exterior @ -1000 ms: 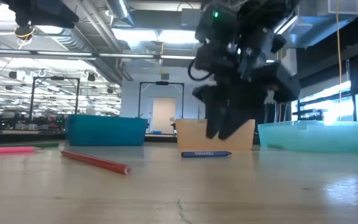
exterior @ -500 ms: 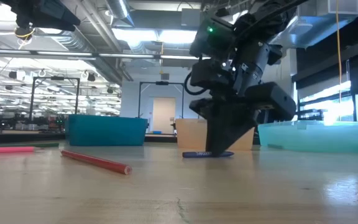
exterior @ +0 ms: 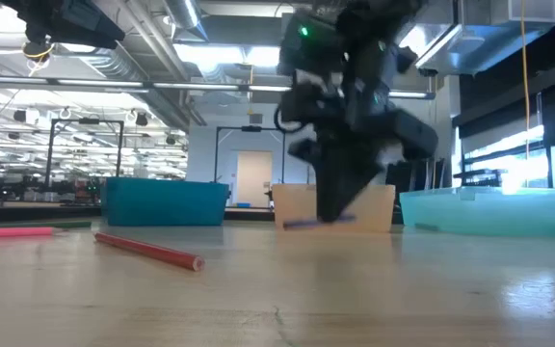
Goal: Sort crayons/erasers/pens/pencils in bins
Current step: Put the blue crayon into the light blue bin
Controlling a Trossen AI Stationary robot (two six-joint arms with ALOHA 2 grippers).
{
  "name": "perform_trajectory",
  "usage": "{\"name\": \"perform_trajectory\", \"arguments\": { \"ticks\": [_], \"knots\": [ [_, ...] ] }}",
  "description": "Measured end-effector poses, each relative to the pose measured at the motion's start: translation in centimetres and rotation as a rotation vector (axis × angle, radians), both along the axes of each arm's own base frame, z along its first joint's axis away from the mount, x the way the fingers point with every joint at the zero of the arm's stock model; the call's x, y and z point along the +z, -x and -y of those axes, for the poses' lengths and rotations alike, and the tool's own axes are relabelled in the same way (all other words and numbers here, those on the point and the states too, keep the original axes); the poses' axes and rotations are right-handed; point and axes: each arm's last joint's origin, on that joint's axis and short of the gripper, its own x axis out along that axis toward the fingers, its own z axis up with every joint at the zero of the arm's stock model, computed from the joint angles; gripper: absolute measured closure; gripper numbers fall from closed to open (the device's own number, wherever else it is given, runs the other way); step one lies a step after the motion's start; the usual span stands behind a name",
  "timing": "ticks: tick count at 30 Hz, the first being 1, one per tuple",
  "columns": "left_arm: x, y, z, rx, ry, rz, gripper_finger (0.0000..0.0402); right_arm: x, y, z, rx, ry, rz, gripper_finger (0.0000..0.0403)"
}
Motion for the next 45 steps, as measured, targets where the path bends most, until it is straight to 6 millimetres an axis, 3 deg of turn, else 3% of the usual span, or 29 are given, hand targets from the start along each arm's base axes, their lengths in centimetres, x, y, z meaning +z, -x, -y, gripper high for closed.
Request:
{"name": "perform_trajectory", "arguments": {
  "ticks": [7,13,18,26,31,37,40,45],
  "knots": [
    [0.0,0.0,0.0,-0.003,-0.002,-0.007,0.0231,2.3,0.3,1.5,-0.051,0.022,-0.092,0.0377],
    [0.0,0.0,0.0,-0.005,-0.002,-0.009,0.0231,4.3,2.0,3.3,-0.172,0.023,-0.065,0.0369],
    [0.0,0.0,0.0,-0.006,-0.001,-0.01,0.0231,6.5,5.5,3.7,-0.261,0.108,-0.007,0.037],
    [0.0,0.0,0.0,0.007,-0.009,0.007,0.0231,9.3,13.7,5.2,-0.594,0.271,0.136,0.0367],
    [0.2,-0.1,0.0,0.023,-0.019,0.037,0.0231,8.3,18.3,7.2,-0.891,0.293,0.177,0.0367],
    [0.2,-0.1,0.0,0.024,-0.019,0.039,0.0231,5.5,22.4,10.0,-1.408,0.379,0.211,0.0361],
    [0.2,-0.1,0.0,0.024,-0.02,0.04,0.0231,4.2,23.4,11.2,-1.551,0.358,0.199,0.0357],
    [0.2,0.0,0.0,0.032,-0.029,0.048,0.0231,3.0,23.8,12.8,-1.602,0.295,0.255,0.0351]
  ]
}}
